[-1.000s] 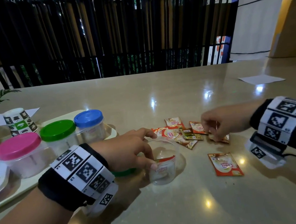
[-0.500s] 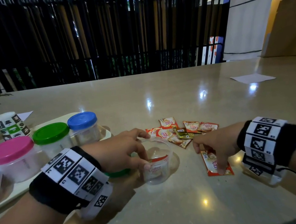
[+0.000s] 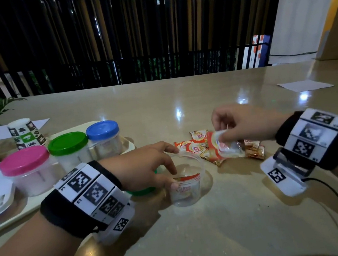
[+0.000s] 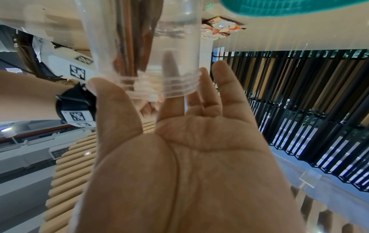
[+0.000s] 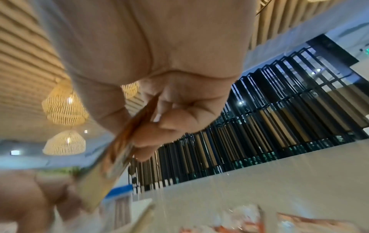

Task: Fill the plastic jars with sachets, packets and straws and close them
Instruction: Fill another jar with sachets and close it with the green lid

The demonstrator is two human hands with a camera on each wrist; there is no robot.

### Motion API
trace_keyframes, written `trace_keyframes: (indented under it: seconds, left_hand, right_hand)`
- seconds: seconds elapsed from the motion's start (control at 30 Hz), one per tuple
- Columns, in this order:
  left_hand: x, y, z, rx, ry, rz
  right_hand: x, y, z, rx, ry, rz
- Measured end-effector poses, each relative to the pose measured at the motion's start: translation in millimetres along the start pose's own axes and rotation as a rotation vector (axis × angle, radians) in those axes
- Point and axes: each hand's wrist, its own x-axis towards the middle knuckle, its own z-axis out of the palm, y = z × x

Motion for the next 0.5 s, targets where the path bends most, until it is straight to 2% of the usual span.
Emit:
trace_keyframes:
  seconds: [0.07,0.13,0.27,0.4,0.5]
  left_hand:
    - [0.7,-1.5,1.9,-0.011,0.034,-0.01]
    - [0.7,-2.7,2.9,-0.031,0.07,-0.017]
    - [1.1,-3.9,2.5,-0.067,0.114,-0.024]
    - [2.0,-3.8,1.7,-0.115,0.118,-0.044]
    - [2.2,-3.5,0.1,-0.108,0.113,-0.038]
  right_hand:
    - [3.3,-8.2,-4.5,0.251,0.083,-0.057]
    - [5.7,-18.2,-3.2,0.36,0.112,-0.108]
    - [11.0,-34.0,13.3,0.305,0.103,-0.202]
    - [16.0,-41.5,27.9,0.026,0.008,-0.289]
    - [18.9,-46.8,35.9,-0.063,-0.031,-0.3]
